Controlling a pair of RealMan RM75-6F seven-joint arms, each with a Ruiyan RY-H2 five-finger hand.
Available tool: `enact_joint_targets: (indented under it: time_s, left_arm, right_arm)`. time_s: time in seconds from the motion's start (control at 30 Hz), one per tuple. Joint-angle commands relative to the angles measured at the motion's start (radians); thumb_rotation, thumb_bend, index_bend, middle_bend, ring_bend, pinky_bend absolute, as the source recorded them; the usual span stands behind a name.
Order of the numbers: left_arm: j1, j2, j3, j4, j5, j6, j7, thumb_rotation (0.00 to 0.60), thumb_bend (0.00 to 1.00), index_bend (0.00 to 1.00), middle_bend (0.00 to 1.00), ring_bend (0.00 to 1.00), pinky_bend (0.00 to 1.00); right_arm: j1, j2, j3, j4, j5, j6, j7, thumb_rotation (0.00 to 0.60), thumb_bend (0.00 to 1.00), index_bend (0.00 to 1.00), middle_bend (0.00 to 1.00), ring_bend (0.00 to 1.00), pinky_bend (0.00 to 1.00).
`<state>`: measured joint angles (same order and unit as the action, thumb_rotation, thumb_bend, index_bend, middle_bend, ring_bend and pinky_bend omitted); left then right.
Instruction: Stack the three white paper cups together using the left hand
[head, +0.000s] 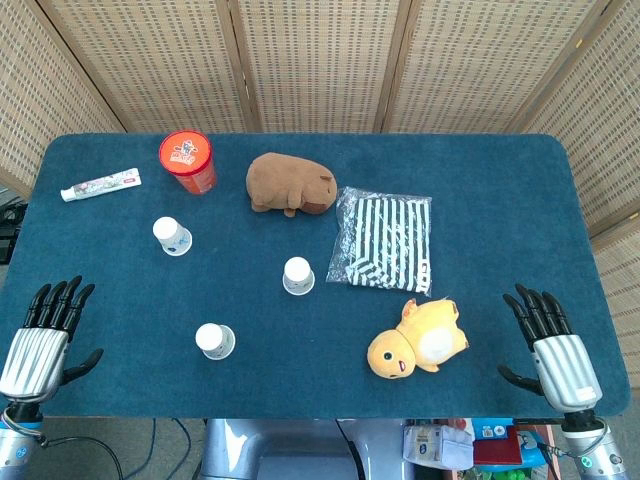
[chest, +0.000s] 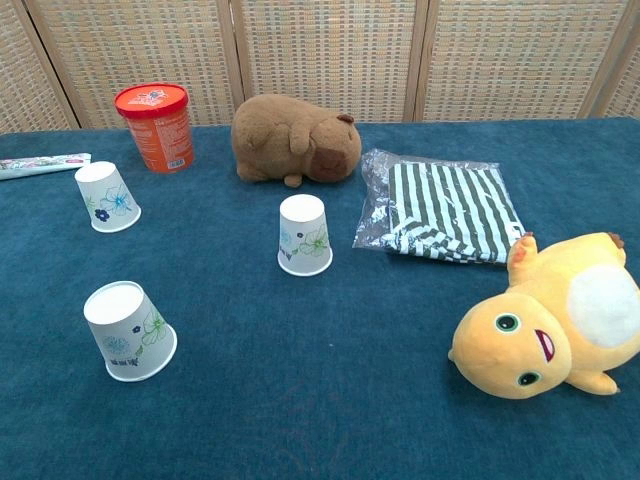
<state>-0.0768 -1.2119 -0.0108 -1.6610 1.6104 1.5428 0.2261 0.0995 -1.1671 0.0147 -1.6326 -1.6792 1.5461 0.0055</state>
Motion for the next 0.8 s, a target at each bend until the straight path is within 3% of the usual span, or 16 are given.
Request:
enact_joint_targets:
  time_s: [0.03, 0.8]
  left_arm:
    - [0.000, 0.000, 0.000, 0.000, 0.001, 0.000, 0.001, 0.600, 0.23, 0.00, 0.00, 0.00, 0.00]
    - [-0.008, 0.003, 0.006, -0.007, 0.006, -0.013, -0.008, 0.600, 0.23, 0.00, 0.00, 0.00, 0.00]
  right_arm:
    - [-0.001, 0.000, 0.000, 0.000, -0.002, 0.002, 0.000, 0.600, 0.05, 0.00, 0.00, 0.00, 0.00]
    - [-0.002, -0.001, -0.001, 0.000, 0.001, 0.001, -0.004, 0.600, 0.05, 0.00, 0.00, 0.00, 0.00]
